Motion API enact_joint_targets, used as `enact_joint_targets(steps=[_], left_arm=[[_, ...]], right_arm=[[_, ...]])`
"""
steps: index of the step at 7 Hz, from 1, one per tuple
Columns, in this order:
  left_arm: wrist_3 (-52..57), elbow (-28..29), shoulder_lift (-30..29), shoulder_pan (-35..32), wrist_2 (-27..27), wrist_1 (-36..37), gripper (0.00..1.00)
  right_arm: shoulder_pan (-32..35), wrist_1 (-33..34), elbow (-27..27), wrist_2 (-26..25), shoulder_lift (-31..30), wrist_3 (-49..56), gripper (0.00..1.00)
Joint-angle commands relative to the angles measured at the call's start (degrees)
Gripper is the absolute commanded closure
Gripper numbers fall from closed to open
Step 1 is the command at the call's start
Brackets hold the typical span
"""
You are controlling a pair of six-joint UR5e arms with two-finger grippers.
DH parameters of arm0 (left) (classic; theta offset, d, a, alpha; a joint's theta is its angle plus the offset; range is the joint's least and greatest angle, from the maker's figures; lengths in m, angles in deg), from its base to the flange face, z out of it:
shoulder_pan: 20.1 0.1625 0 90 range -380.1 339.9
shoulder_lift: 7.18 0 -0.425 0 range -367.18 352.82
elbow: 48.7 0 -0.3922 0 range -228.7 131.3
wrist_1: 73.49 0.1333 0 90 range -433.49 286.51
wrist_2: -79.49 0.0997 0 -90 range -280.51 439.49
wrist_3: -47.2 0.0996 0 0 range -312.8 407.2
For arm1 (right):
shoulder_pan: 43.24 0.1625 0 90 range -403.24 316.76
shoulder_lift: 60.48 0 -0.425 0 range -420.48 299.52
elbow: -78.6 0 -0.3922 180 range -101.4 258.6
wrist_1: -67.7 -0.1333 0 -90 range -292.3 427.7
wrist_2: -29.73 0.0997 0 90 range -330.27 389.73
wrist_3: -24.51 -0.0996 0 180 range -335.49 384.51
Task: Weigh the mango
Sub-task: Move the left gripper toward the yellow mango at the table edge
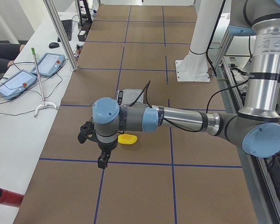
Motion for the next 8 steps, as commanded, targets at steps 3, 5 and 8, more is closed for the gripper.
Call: enact_joint_targets(steps=[3, 5, 8], left_arm=[[-26.7, 0.5, 0.1, 17.0, 0.3, -16.2, 0.00], [-40.7, 2.8, 0.1, 26.9, 0.4, -25.2, 0.00], [-46.9, 8.2, 0.1, 33.5, 0.9, -33.3, 0.00]], right_arm=[[0.0, 0.0, 0.0, 0.0, 0.0, 0.0, 0.00], [0.0, 0.0, 0.0, 0.0, 0.0, 0.0, 0.00], [0.0, 0.0, 0.0, 0.0, 0.0, 0.0, 0.00]])
